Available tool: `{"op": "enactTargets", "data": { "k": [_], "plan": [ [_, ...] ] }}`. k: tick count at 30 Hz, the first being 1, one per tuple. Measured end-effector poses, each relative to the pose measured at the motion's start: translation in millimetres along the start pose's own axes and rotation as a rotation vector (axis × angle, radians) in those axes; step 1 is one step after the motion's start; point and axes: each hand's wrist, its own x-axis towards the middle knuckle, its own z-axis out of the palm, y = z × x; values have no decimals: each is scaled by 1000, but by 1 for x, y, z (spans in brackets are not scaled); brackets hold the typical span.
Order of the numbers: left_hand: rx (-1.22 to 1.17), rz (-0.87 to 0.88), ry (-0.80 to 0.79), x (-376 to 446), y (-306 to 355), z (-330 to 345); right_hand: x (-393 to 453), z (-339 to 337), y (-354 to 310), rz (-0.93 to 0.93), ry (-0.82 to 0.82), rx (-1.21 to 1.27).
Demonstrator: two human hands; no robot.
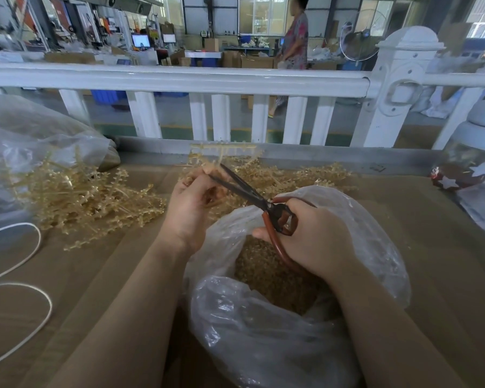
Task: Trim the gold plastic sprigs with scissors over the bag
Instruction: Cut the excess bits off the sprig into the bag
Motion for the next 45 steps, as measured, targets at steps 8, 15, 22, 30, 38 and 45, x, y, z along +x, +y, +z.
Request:
{"op": "enactTargets", "data": {
  "k": [8,15,22,30,38,45],
  "plan": [
    [174,57,25,-1,-3,-1,0,-2,-1,-23,46,6],
    [300,94,-136,-4,-5,8,2,-1,1,21,73,2],
    [275,46,-180,-6,-6,11,1,-1,-1,19,80,-6],
    [130,-8,-128,-7,-3,11,2,1,3,29,59,-18],
    [25,-59,-147,-5,-3,7,2,1,5,50,73,-2],
    [-28,-88,-105,-4,-4,7,3,-1,3,31,23,-29]
  ]
}}
